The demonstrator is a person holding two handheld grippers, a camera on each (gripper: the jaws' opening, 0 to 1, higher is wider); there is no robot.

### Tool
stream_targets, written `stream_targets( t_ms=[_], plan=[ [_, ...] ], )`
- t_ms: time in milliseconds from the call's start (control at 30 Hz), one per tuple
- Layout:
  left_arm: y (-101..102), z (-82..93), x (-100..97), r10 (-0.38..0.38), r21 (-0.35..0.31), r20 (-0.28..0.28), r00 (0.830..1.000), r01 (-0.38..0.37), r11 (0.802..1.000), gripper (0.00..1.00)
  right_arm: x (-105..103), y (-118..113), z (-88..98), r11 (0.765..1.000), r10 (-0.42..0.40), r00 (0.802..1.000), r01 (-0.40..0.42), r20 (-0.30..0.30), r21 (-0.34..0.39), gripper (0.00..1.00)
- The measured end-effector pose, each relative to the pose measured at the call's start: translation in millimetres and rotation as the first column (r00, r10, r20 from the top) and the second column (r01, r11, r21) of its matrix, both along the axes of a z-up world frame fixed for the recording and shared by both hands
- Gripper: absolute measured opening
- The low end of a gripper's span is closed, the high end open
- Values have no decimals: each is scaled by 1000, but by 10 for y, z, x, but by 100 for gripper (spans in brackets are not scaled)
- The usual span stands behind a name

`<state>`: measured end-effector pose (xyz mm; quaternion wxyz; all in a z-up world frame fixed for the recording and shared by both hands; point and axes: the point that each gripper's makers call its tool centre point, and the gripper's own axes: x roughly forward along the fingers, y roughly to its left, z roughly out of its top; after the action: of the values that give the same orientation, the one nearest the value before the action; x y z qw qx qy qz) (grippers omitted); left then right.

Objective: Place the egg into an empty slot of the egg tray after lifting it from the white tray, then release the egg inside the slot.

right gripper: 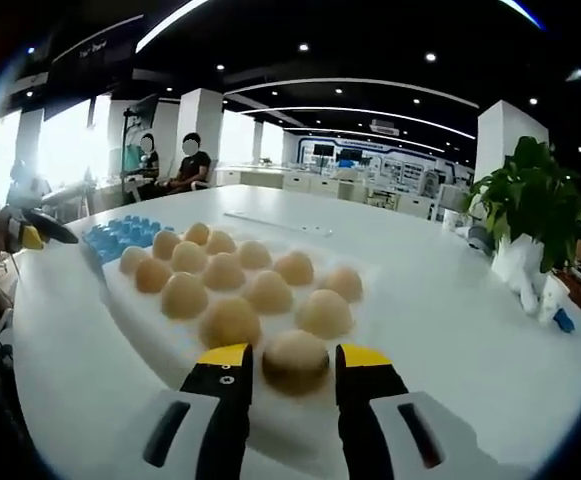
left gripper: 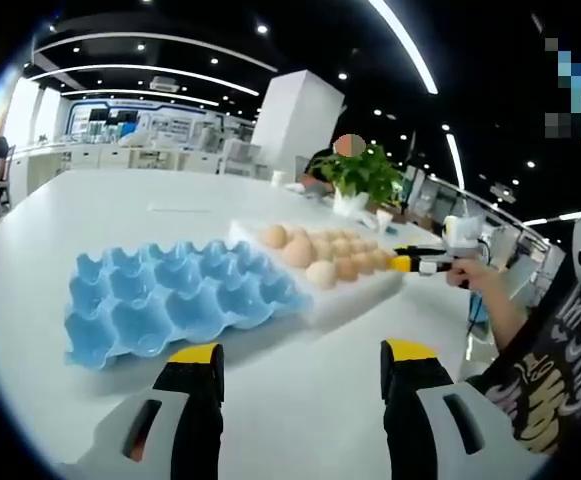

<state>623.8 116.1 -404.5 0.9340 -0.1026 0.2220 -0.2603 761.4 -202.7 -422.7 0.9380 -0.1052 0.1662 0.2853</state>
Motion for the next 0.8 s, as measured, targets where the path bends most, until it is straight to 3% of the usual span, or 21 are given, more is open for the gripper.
stream_targets(
  t_ms=[133, 400, 800],
  plan=[
    [-8, -4, 8, -4, 1, 0, 1000, 4, 1000, 64, -2, 7, -16, 1000, 7, 1000, -7, -9, 21, 32],
    [-61, -30, 29, -14, -3, -6, 1000, 14, 1000, 64, -16, 26, -6, 1000, 7, 999, -8, 34, 20, 32],
    [-58, -40, 16, -15, -7, -7, 1000, 15, 1000, 64, 11, 1, -19, 997, -23, 1000, 22, 18, 69, 32]
  ],
)
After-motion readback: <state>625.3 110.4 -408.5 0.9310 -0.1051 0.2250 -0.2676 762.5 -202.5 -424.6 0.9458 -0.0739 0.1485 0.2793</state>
